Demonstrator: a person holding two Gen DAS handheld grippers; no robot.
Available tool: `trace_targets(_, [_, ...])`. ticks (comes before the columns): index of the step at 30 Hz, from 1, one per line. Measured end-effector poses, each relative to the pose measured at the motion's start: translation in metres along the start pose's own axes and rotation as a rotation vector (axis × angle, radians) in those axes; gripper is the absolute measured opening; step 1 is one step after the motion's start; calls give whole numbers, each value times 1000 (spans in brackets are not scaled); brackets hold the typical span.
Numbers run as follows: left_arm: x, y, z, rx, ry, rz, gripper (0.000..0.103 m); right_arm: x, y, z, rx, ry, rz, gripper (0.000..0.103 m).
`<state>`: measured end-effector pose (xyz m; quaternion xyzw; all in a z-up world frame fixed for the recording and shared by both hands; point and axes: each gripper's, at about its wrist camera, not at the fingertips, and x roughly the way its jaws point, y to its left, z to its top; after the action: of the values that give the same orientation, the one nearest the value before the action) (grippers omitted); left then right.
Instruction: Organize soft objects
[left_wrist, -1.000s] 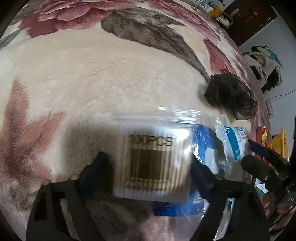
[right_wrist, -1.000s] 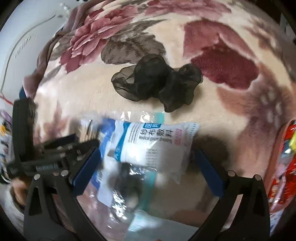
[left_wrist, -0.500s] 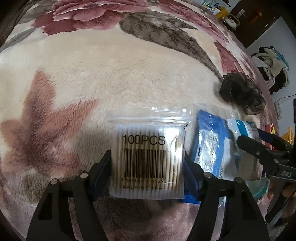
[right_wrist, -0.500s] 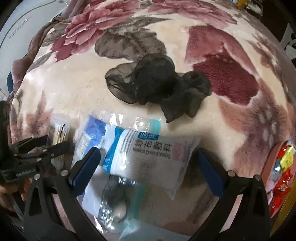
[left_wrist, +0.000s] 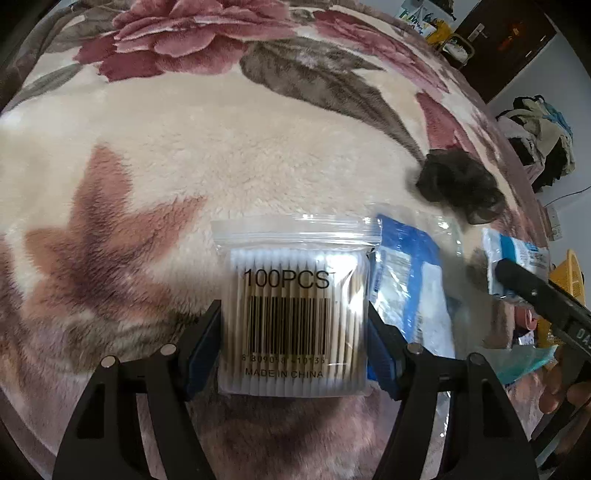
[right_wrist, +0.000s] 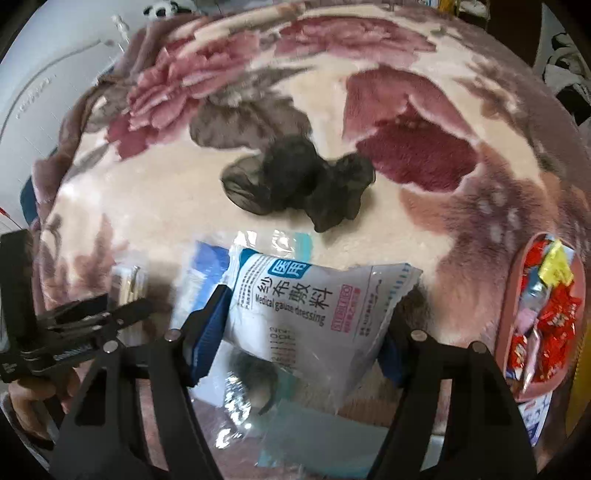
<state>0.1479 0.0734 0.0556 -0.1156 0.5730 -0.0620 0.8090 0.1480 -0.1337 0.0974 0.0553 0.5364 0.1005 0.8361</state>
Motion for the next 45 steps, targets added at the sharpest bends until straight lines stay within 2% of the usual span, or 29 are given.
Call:
trace_targets(8, [-36,-13,-19,25,-37,2,72,-38,20,-17,-2,-41,47,71])
trace_targets(21, [-70,-37,-62,91,-39,23,72,-78,29,-69,7,-46,42,71])
trace_targets(31, [-85,-65,-94,165,-33,31,72,-99,14,-109,46,-41,27,71])
trace_targets(45, [-94,-114,-114,253,-40,15,72,-135,-14,-139,116,-98,9,71])
